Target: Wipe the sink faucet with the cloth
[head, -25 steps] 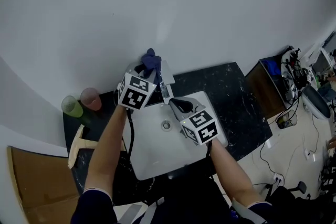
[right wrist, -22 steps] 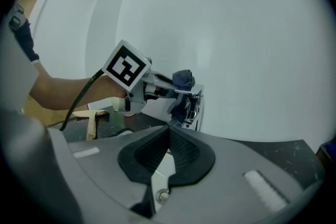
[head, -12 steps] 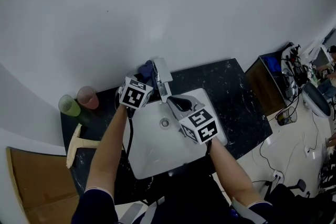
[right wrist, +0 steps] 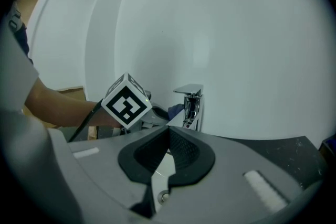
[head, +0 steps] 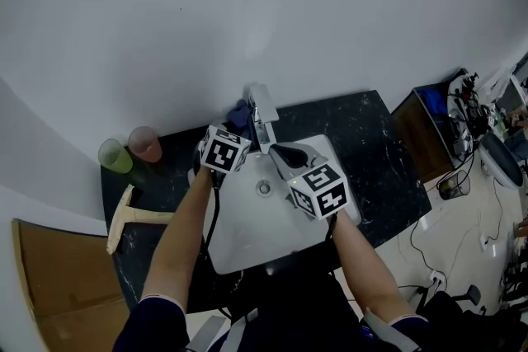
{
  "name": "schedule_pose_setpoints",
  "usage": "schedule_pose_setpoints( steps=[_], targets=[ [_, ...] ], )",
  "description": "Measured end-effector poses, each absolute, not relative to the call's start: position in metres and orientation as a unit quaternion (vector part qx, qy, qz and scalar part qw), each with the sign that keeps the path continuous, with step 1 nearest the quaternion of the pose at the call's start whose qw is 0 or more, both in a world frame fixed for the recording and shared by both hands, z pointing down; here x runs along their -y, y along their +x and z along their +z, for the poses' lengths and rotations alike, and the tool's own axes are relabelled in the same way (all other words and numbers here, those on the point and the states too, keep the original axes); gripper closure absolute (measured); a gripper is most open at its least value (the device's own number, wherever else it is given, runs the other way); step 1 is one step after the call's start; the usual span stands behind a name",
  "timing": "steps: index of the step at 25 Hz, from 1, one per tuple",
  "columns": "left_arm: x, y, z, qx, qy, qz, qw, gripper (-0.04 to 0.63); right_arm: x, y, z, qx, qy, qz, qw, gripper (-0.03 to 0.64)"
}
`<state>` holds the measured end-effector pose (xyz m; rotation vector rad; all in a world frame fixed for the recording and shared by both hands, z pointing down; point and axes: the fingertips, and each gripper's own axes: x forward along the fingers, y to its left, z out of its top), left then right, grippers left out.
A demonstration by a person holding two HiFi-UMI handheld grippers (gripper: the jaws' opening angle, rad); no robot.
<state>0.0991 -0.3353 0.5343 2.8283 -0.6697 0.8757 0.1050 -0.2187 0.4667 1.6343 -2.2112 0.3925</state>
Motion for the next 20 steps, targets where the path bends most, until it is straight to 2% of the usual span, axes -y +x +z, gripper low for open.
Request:
schedule_pose_setpoints(
  steps=[6,20],
  targets=[
    [0.307,0.091,0.523,0.209,0.942,0.244,0.103,0.508,0.218,0.107,0.466,0.775,0.591,0.141,0.174,0.612],
    [0.253,0.041,0.454,0.271,0.939,0.188,0.096,0.506,0.216,0.105,0.464,0.787,0.583,0.116,0.167,0.612]
  ],
)
